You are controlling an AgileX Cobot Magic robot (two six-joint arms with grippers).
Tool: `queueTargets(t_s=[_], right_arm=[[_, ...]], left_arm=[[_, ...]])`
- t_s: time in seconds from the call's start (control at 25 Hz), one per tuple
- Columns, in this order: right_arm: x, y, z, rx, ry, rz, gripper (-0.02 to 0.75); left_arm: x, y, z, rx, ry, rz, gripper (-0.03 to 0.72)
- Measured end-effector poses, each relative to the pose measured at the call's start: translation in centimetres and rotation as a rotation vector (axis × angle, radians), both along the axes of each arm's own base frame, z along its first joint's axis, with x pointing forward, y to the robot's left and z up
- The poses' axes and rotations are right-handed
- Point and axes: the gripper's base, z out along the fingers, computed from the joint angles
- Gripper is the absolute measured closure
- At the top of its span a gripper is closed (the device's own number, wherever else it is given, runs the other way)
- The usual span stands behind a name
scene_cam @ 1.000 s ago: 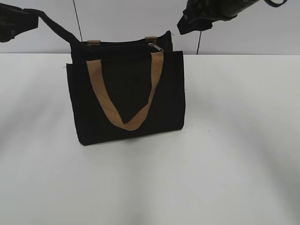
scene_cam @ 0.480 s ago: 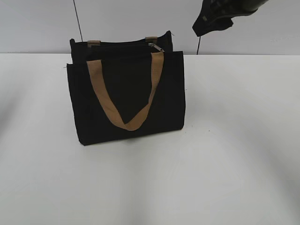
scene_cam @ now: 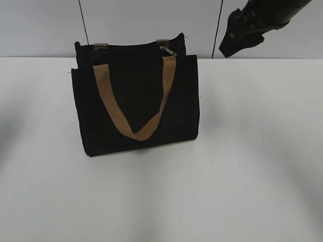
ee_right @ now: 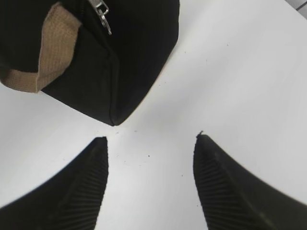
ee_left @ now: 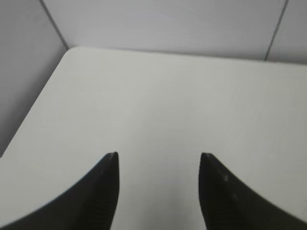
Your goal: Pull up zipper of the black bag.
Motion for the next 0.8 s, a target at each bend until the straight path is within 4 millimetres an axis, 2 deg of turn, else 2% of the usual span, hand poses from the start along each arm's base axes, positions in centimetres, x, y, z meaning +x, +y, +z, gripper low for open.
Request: queueTargets(t_s=[0.16,0.44,0.6,0.8], right_arm=[[-0.4,-0.4,0.3,-0.008,0.021,-0.049,0.306],[-0.9,-1.2,0.3,0.039,0.131,-0.218,0.332],[-0.5,-3.6,0.2,0.077,0.194,-0.387,0.34],[-0.2,-7.0,0.0,0.075,0.249,-0.503,0.341]], left_arm=[[-0.6,-1.0,-1.1,-0.023,0.139,-0.081,0.286],[-1.4,-2.3,-1.1,-0.061,0.294,-0.142,0.339],[-1.6,-2.6,0.0,-0.115,0.394,-0.116,0.364],[-1.9,-3.2,1.6,-0.214,0.493,-0.08,0.368]])
